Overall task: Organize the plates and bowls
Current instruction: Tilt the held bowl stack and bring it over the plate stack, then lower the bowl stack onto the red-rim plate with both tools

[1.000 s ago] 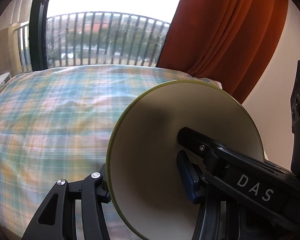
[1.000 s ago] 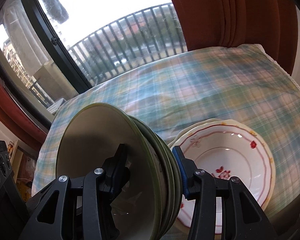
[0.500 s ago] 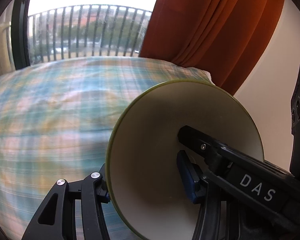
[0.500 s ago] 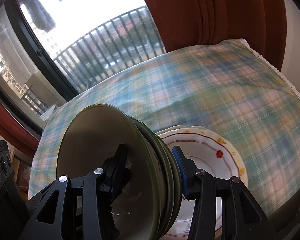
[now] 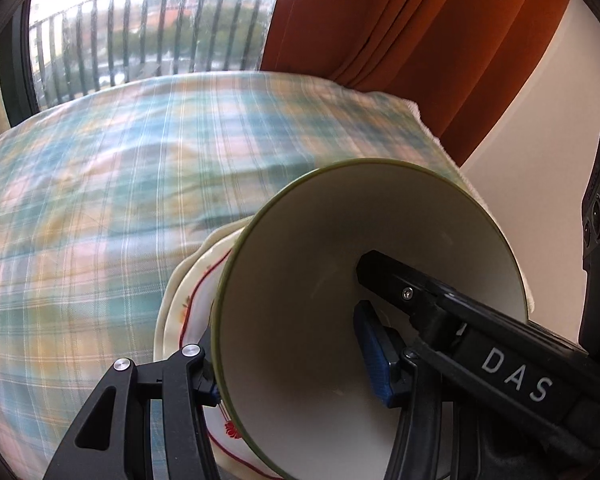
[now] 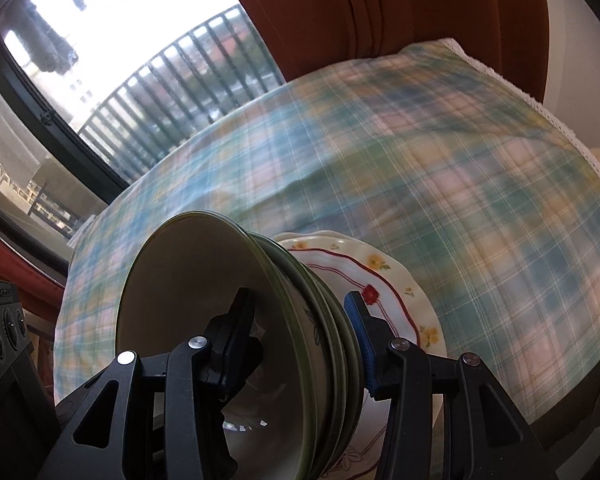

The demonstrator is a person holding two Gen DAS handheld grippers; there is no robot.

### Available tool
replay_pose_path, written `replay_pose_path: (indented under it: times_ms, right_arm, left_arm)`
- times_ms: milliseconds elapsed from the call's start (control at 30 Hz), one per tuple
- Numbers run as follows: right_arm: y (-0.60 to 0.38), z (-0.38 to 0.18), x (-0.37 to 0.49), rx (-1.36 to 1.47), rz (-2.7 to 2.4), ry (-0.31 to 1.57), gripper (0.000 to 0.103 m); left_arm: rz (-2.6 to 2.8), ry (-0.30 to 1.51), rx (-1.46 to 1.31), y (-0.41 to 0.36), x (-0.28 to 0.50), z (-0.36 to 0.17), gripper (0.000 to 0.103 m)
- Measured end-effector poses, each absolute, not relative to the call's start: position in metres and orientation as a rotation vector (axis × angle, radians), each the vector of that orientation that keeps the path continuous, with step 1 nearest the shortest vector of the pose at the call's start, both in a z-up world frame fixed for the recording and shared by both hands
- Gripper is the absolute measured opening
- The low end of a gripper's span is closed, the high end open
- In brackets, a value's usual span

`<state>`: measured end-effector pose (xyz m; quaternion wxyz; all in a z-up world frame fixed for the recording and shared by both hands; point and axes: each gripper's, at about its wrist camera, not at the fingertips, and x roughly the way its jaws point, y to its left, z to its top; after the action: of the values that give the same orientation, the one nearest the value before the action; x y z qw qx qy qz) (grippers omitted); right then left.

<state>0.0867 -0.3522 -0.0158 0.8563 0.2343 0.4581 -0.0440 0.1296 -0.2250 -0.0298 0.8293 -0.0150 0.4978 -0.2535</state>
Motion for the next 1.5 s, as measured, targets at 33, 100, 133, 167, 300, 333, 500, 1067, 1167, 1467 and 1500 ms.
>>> replay_pose_path:
  times_ms: [33, 100, 133, 167, 300, 333, 500, 1067, 1167, 1467, 1500]
  right_arm:
    - [-0.354, -0.020, 0.088, 0.500, -0.087, 0.972, 0.050]
    - [-0.355, -0.021, 0.090, 0.498, -0.078, 0.969, 0.050]
    - [-0.355, -0.022, 0.092, 0.498, -0.073, 0.972, 0.050]
    - [-0.355, -0.022, 0.094, 0.496, -0.069, 0.969, 0.050]
    - [-0.356, -0.023, 0.100, 0.484, -0.051, 0.961, 0.050]
    - [-0.357, -0.023, 0.101, 0.482, -0.048, 0.959, 0.050]
    - [-0.357, -0.023, 0.104, 0.471, -0.039, 0.951, 0.050]
    - [-0.359, -0.029, 0.088, 0.523, -0.057, 0.898, 0.073]
    - [-0.357, -0.026, 0.084, 0.514, -0.056, 0.878, 0.073]
    - [-0.343, 0.003, 0.059, 0.374, -0.128, 0.715, 0.076]
    - [-0.341, 0.007, 0.055, 0.359, -0.137, 0.693, 0.076]
  left_arm:
    - [-0.532, 1.055, -0.029, -0.226, 0.130, -0.031, 0.053]
    - [-0.522, 1.053, -0.027, -0.227, 0.131, -0.031, 0.053]
    - [-0.516, 1.049, -0.025, -0.228, 0.132, -0.031, 0.053]
    - [-0.511, 1.046, -0.020, -0.228, 0.132, -0.031, 0.053]
    - [-0.495, 1.024, -0.007, -0.230, 0.134, -0.031, 0.053]
    - [-0.492, 1.020, -0.003, -0.231, 0.135, -0.031, 0.053]
    - [-0.488, 1.005, 0.002, -0.230, 0.135, -0.032, 0.054]
    - [-0.458, 1.010, 0.025, -0.222, 0.129, -0.033, 0.070]
    - [-0.448, 0.993, 0.026, -0.221, 0.128, -0.030, 0.070]
    - [-0.444, 0.870, 0.038, -0.211, 0.110, -0.009, 0.079]
    - [-0.440, 0.846, 0.044, -0.210, 0.106, -0.004, 0.079]
